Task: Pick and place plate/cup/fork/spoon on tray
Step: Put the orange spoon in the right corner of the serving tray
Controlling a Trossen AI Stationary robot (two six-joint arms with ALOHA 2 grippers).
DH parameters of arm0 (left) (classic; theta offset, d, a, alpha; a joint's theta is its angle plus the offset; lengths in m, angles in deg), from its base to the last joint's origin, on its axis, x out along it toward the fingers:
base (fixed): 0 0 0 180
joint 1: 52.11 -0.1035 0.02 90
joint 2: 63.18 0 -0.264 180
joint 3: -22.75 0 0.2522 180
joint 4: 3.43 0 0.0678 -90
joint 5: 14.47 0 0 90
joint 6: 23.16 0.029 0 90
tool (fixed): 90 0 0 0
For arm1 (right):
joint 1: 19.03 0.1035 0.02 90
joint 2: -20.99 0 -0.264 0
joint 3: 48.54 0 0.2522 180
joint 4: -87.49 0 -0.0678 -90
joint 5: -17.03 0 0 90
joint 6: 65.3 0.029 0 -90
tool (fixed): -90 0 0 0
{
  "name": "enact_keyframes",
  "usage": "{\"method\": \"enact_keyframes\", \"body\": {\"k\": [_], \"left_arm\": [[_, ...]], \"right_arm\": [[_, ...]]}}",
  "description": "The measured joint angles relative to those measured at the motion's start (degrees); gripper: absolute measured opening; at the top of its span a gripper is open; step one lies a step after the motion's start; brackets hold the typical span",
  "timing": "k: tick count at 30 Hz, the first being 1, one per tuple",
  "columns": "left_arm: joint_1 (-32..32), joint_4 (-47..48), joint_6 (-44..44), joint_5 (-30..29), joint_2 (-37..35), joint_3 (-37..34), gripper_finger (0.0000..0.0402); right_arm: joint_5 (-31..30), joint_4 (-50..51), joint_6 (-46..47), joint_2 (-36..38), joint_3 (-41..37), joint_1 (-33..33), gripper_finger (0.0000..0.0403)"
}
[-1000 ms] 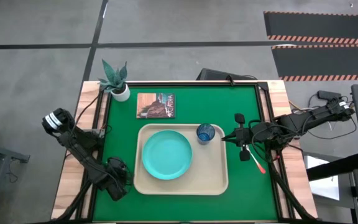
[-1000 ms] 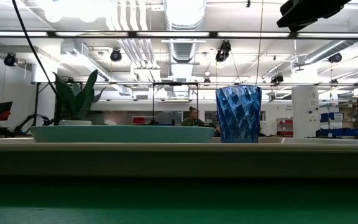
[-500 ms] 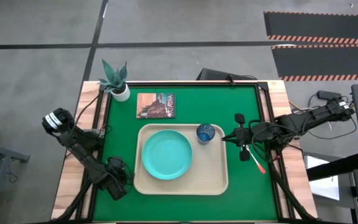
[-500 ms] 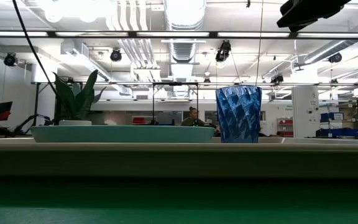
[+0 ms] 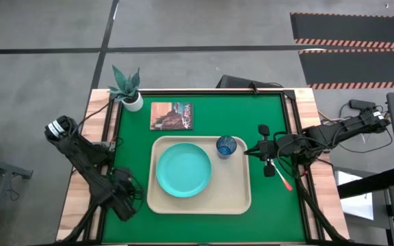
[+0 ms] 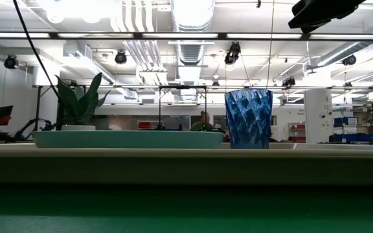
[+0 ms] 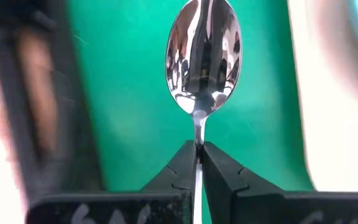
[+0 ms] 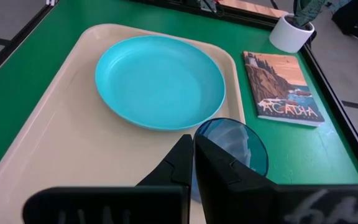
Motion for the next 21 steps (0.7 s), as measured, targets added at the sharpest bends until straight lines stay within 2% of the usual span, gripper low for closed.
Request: {"method": "enact_keyframes", "body": {"k": [3, 5, 9, 12, 14, 17, 21], "left_arm": [[-0.16, 8.88, -0.3, -4.43, 0.58, 6.17, 0.0002], [-0.63, 12.13, -0.28, -9.41, 1.03, 9.34, 0.0002], [-1.33, 12.62, 1.86, -27.25, 1.43, 13.28, 0.0002], [-2.6, 9.29, 5.7, -41.78, 1.6, 14.54, 0.0002], [-4.19, 5.61, 10.26, -48.26, 1.6, 14.86, 0.0002], [-7.27, -2.14, 19.84, -52.1, 1.6, 14.99, 0.0002], [-12.36, -17.06, 39.28, -53.39, 1.73, 14.99, 0.0002]], "right_arm": [[0.0, -0.37, 0.0, 0.0, 0.0, 0.0, 0.0009], [0.0, -0.4, 0.0, 0.0, 0.0, 0.0, 0.0009], [0.0, -1.92, 0.0, -0.11, 0.0, -0.01, 0.0009], [0.0, -2.67, 0.0, -0.48, 0.0, 0.0, 0.0009], [0.0, -3.28, 0.0, -0.91, 0.0, 0.0, 0.0009], [-0.02, -3.67, -0.48, -1.57, 0.0, -0.01, 0.0009], [-0.05, -7.27, -1.39, -2.87, 0.0, 0.0, 0.0009]]}}
